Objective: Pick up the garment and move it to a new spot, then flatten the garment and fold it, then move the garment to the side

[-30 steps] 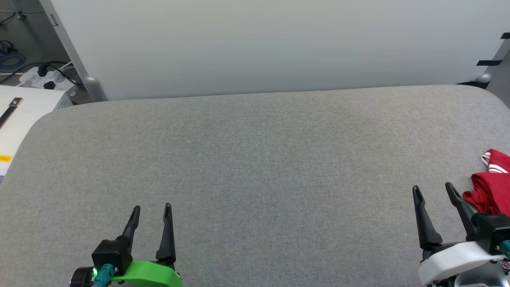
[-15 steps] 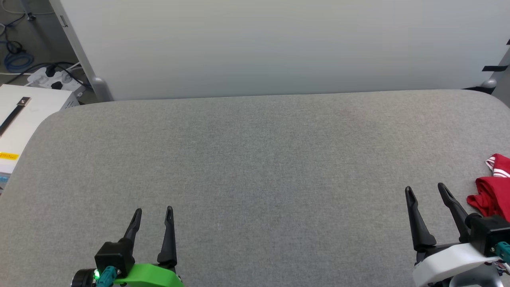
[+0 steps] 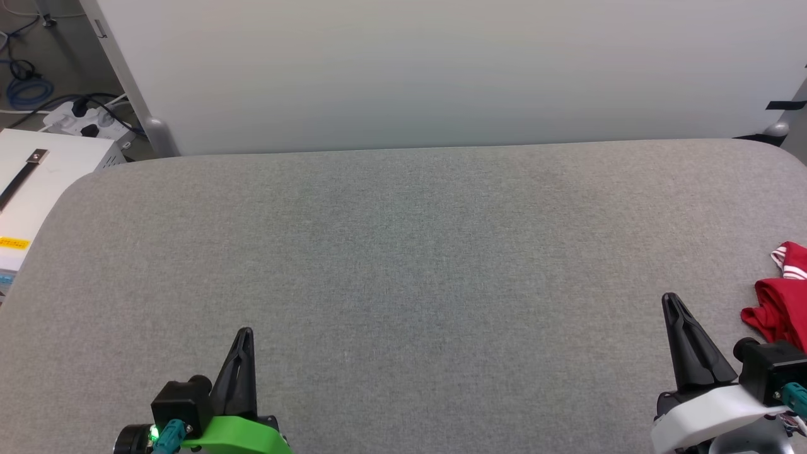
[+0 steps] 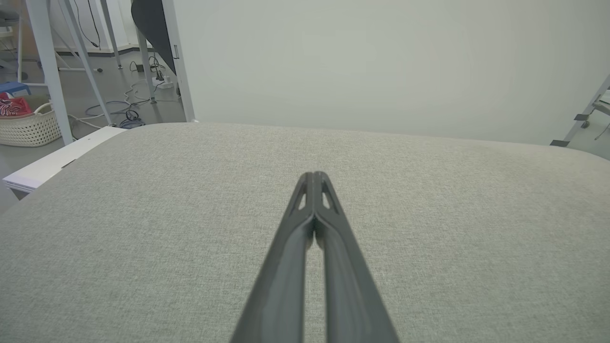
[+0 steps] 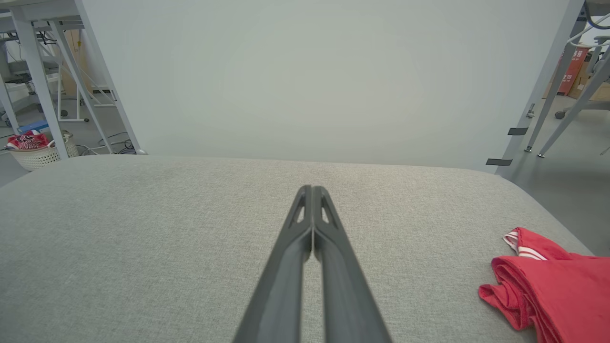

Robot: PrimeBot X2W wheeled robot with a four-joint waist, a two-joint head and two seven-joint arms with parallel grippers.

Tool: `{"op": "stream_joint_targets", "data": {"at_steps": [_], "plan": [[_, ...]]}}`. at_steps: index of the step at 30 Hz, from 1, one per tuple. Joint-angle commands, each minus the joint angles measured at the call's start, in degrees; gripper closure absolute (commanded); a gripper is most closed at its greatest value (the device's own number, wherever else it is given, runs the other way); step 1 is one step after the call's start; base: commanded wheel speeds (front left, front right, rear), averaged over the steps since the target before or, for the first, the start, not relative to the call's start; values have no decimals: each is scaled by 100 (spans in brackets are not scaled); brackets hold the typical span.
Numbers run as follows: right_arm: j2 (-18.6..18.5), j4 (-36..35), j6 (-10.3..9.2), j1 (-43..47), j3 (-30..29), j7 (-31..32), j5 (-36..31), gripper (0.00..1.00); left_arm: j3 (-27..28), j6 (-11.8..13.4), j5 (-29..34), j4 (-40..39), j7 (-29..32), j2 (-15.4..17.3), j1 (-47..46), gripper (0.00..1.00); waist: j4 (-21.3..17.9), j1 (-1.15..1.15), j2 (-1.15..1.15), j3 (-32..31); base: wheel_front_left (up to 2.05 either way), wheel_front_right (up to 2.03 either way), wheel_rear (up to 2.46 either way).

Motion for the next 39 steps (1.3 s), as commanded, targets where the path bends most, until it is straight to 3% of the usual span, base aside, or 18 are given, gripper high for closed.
{"op": "stream_joint_targets", "data": {"at_steps": [1,39], "plan": [[8,30,0,-28,0,9,-33,100,15,-1,54,-20,35,-15,-19,100,2,0,0,1,0,0,0],[99,296,-2,-235,13,85,-297,100,177,-8,457,-230,470,-144,-155,100,41,0,0,22,0,0,0]]}}
